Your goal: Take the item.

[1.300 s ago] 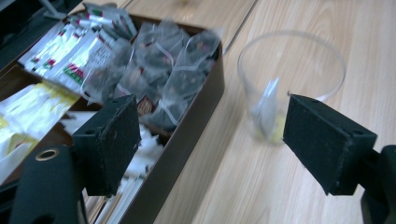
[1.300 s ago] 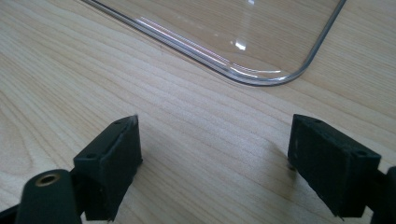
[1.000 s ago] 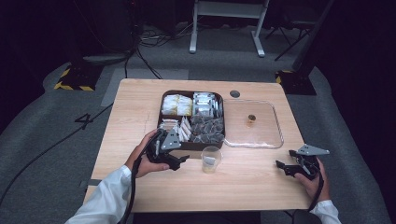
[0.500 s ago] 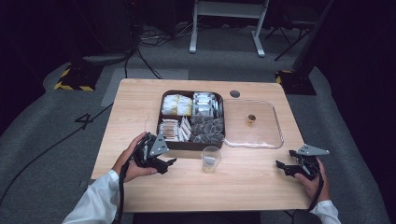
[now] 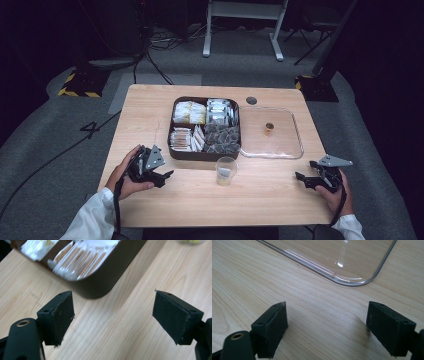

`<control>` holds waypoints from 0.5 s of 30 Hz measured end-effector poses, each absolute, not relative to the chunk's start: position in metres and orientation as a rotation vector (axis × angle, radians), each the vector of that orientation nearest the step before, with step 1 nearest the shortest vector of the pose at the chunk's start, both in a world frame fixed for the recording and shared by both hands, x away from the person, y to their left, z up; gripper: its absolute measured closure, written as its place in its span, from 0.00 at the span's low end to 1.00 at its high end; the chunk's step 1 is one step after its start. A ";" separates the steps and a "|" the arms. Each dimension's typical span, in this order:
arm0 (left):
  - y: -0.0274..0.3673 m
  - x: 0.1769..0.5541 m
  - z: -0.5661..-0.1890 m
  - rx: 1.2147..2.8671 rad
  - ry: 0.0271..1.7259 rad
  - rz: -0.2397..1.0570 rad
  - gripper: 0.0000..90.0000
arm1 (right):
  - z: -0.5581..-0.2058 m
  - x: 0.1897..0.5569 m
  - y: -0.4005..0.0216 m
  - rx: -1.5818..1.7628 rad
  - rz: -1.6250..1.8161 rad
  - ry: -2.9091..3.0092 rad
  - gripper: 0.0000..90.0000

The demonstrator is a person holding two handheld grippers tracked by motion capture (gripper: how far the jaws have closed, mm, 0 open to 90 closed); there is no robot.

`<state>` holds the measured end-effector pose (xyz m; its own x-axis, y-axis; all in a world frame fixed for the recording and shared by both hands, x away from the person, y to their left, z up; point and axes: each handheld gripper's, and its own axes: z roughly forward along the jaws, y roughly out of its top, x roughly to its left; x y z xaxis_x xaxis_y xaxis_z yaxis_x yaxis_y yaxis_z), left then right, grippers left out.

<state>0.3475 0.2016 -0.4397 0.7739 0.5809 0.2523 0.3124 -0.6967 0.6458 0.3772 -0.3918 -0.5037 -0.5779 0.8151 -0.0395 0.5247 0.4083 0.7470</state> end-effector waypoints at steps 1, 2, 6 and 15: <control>0.204 0.347 -0.441 2.370 0.673 0.591 0.20 | -0.504 0.377 -0.392 1.148 0.992 2.270 0.19; 0.207 0.347 -0.443 2.385 0.681 0.596 0.20 | -0.504 0.377 -0.392 1.149 0.992 2.271 0.19; 0.220 0.347 -0.450 2.392 0.724 0.590 0.20 | -0.504 0.377 -0.392 1.150 0.994 2.272 0.19; 0.236 0.346 -0.469 2.353 0.794 0.536 0.19 | -0.504 0.378 -0.392 1.151 0.992 2.273 0.19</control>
<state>0.3458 0.2355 -0.4693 0.7406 0.6474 0.1801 0.4088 -0.6467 0.6440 0.3776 -0.3922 -0.5037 -0.5779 0.8153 -0.0363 0.5275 0.4071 0.7457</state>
